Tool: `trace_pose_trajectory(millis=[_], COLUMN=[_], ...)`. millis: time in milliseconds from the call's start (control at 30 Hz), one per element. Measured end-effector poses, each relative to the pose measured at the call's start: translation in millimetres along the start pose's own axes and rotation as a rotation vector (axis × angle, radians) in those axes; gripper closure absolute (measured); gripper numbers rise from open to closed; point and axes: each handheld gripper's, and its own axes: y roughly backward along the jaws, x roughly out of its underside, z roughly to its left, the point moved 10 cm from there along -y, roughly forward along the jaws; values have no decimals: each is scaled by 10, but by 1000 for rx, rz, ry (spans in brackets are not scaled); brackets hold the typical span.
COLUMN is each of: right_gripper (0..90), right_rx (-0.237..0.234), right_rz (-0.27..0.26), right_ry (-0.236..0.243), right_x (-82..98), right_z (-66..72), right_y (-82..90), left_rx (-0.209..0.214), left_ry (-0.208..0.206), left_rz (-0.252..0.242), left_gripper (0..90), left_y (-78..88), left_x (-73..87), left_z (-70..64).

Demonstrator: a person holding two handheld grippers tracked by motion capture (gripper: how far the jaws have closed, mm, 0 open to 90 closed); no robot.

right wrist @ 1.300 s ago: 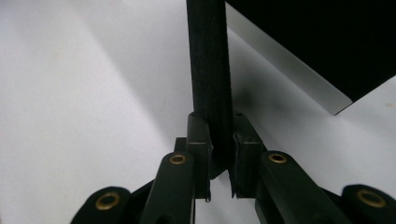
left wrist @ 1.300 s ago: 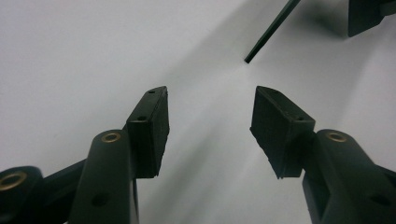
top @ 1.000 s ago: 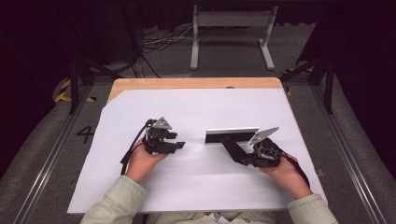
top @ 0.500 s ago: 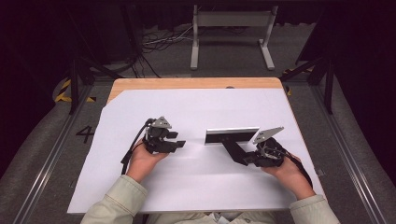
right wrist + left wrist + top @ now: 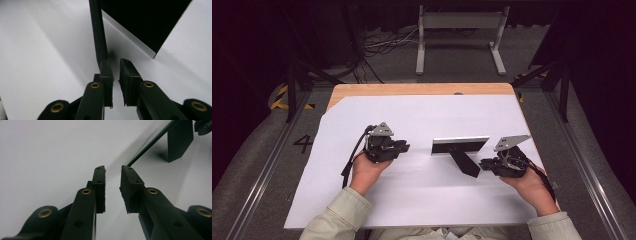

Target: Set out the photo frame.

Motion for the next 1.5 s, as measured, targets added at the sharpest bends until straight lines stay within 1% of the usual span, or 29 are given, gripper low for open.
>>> trace_pose_trajectory(millis=[33, 100, 167, 233, 267, 333, 433, 500, 600, 633, 667, 700, 733, 767, 800, 867, 900, 933, 967, 1067, 1200, 1267, 1300, 1400, 1433, 1467, 1500], right_gripper=[827, 850, 889, 893, 895, 895, 895, 896, 896, 896, 896, 896, 896, 895, 896, 896, 896, 896, 896, 896, 896, 896, 896, 896, 896, 896, 896], right_rx=[4, 8, 18, 22, 25, 31, 38, 52, 70, 77, 84, 90, 96, 105, 107, 118, 121, 125, 129, 138, 144, 148, 148, 147, 147, 147, 148], right_rz=[-7, -16, -21, -21, -21, -25, -41, -59, -83, -92, -98, -107, -114, -123, -131, -143, -145, -150, -153, -163, -174, -175, -175, -176, -176, -172, -172], right_ry=[0, 2, 6, 5, 6, 3, -5, -17, -38, -42, -51, -52, -57, -61, -62, -71, -75, -82, -83, -96, -108, -111, -112, -112, -113, -118, -118], right_x=[-5, -12, -12, -9, -7, -9, -20, -27, -37, -40, -42, -46, -48, -52, -57, -62, -60, -58, -54, -39, -32, -28, -28, -28, -24, -15, -4], right_z=[-9, -25, -43, -48, -55, -70, -103, -150, -214, -238, -253, -274, -291, -315, -329, -362, -374, -386, -401, -444, -481, -495, -497, -492, -491, -486, -485], right_y=[14, 41, 65, 72, 82, 104, 156, 219, 290, 318, 340, 367, 393, 425, 439, 478, 496, 510, 524, 566, 601, 602, 600, 596, 595, 597, 601], left_rx=[8, 3, -10, -11, -7, -15, -24, -31, -38, -46, -52, -57, -65, -63, -53, -49, -45, -40, -42, -41, -20, -12, -7, 16, 25, 25, 31], left_ry=[9, 10, -1, 1, 11, 6, 7, 23, 36, 34, 46, 43, 54, 57, 69, 77, 72, 76, 68, 67, 96, 99, 99, 128, 137, 137, 147], left_rz=[-7, -19, -26, -30, -36, -47, -61, -72, -81, -81, -83, -77, -82, -84, -84, -78, -73, -60, -48, -26, 0, 19, 22, 35, 47, 47, 70], left_gripper=[757, 768, 786, 812, 812, 842, 871, 891, 897, 897, 898, 898, 898, 899, 899, 900, 900, 900, 900, 900, 900, 900, 900, 899, 900, 899, 899], left_y=[2, 11, 23, 25, 23, 23, 7, -20, -64, -78, -107, -135, -177, -202, -236, -303, -337, -370, -409, -522, -645, -717, -738, -819, -843, -843, -908], left_x=[-7, -21, -32, -36, -41, -56, -78, -95, -120, -126, -133, -134, -144, -153, -164, -181, -187, -183, -183, -170, -124, -95, -88, -55, -36, -36, 4], left_z=[-19, -22, -8, -11, -26, -24, -23, -23, -17, -6, -7, -1, 2, 6, 2, 0, -6, -21, -19, -18, -8, -22, -27, -51, -57, -57, -70])
